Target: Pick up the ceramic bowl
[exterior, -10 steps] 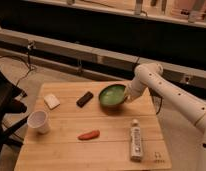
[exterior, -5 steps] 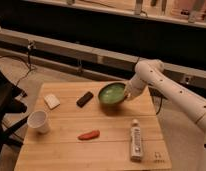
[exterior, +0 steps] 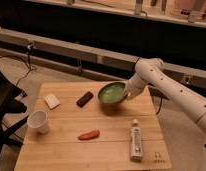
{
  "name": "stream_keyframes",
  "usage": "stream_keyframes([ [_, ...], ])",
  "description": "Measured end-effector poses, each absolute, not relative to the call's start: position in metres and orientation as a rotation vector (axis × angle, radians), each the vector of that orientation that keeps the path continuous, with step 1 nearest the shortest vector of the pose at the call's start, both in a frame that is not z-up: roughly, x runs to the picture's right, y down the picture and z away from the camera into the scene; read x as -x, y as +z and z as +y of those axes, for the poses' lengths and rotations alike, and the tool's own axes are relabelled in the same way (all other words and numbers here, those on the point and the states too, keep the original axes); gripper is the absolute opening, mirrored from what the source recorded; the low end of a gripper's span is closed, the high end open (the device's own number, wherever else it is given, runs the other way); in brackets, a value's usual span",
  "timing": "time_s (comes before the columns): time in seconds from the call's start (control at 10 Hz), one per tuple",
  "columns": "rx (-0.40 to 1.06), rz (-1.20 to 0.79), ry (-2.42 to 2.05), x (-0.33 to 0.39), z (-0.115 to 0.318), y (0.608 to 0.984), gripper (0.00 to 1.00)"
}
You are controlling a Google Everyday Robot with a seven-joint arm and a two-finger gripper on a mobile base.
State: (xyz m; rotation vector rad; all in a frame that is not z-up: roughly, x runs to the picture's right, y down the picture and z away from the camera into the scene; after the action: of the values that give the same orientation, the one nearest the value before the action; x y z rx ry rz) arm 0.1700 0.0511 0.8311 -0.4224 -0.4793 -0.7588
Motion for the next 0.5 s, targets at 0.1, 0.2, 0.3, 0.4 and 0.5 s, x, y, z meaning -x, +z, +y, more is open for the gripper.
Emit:
stream_keyframes([
  [0.1, 0.422, -0.479, -0.76, -0.1701, 0.0503, 0.8303, 0.0],
  [0.2, 0.421, -0.48, -0.761, -0.1697, 0.0499, 0.8298, 0.0],
  [0.3, 0.42, -0.48, -0.763, -0.1695, 0.0492, 0.8291, 0.0],
  [0.4, 0.42, -0.481, -0.764, -0.1695, 0.0489, 0.8284, 0.0],
  [0.5, 0.42, -0.481, -0.764, -0.1696, 0.0486, 0.8279, 0.0],
])
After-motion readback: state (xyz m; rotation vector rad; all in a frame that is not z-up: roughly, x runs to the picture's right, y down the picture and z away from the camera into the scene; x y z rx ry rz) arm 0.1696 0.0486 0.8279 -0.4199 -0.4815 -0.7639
